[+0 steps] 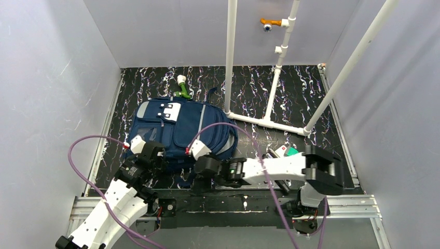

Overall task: Pack the student bag
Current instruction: Zip the student bag at the center of the board.

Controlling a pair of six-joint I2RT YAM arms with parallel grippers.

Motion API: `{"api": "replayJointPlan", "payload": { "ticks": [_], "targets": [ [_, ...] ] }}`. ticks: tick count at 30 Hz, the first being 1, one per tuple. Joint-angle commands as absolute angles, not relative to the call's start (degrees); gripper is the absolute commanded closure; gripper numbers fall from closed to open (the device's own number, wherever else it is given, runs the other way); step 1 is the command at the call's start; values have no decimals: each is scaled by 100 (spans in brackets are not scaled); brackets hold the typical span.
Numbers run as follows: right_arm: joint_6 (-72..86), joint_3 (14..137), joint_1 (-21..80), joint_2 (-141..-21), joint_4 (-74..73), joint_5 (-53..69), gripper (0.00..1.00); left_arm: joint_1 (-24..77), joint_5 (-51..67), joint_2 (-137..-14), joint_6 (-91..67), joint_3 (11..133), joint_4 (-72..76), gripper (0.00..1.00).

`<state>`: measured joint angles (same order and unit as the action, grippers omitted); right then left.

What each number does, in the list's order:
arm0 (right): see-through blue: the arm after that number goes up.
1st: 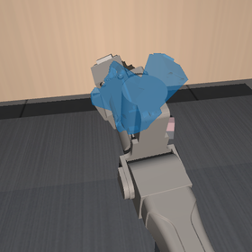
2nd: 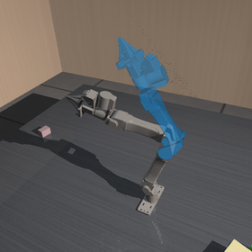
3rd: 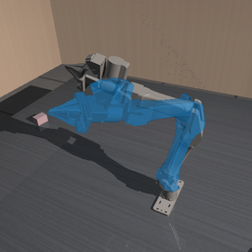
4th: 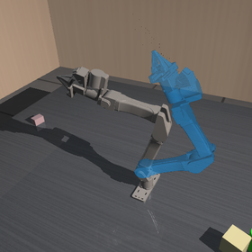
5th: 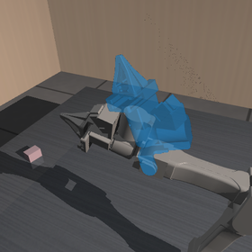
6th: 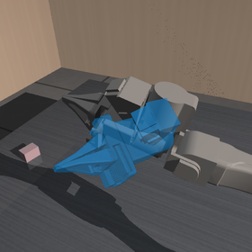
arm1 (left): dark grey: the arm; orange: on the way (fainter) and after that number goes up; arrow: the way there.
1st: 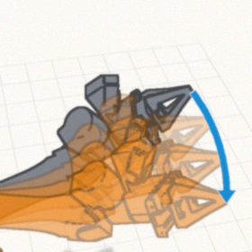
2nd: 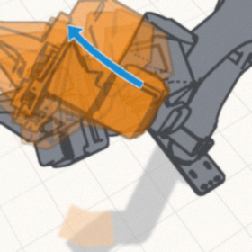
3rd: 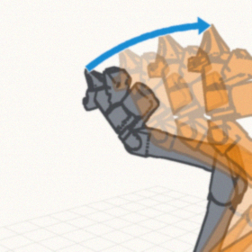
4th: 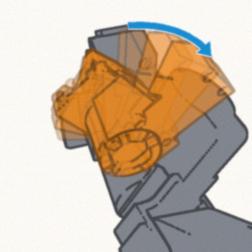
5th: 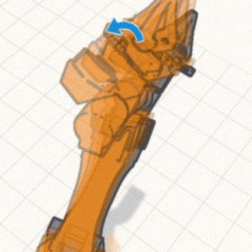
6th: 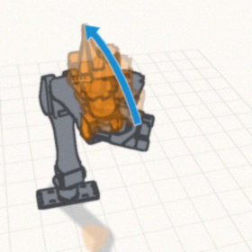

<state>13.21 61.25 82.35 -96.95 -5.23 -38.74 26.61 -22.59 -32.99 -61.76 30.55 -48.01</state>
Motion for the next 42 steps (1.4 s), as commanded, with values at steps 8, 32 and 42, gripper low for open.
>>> {"api": "replayJointPlan", "payload": {
  "ticks": [8, 32, 42],
  "targets": [
    [1677, 4994, 7860, -7626, -2233, -5051, 99, 2375, -4073, -2923, -6172, 3452, -6104, 100],
    [538, 3987, 6910, -6566, 694, -1279, 99, 2835, 2893, -1537, -1137, 2335, 142, 38],
    [1166, 4321, 6873, -6559, 873, -358, 99, 5062, 830, -3369, 1185, 2472, -35, 34]
  ]
}}
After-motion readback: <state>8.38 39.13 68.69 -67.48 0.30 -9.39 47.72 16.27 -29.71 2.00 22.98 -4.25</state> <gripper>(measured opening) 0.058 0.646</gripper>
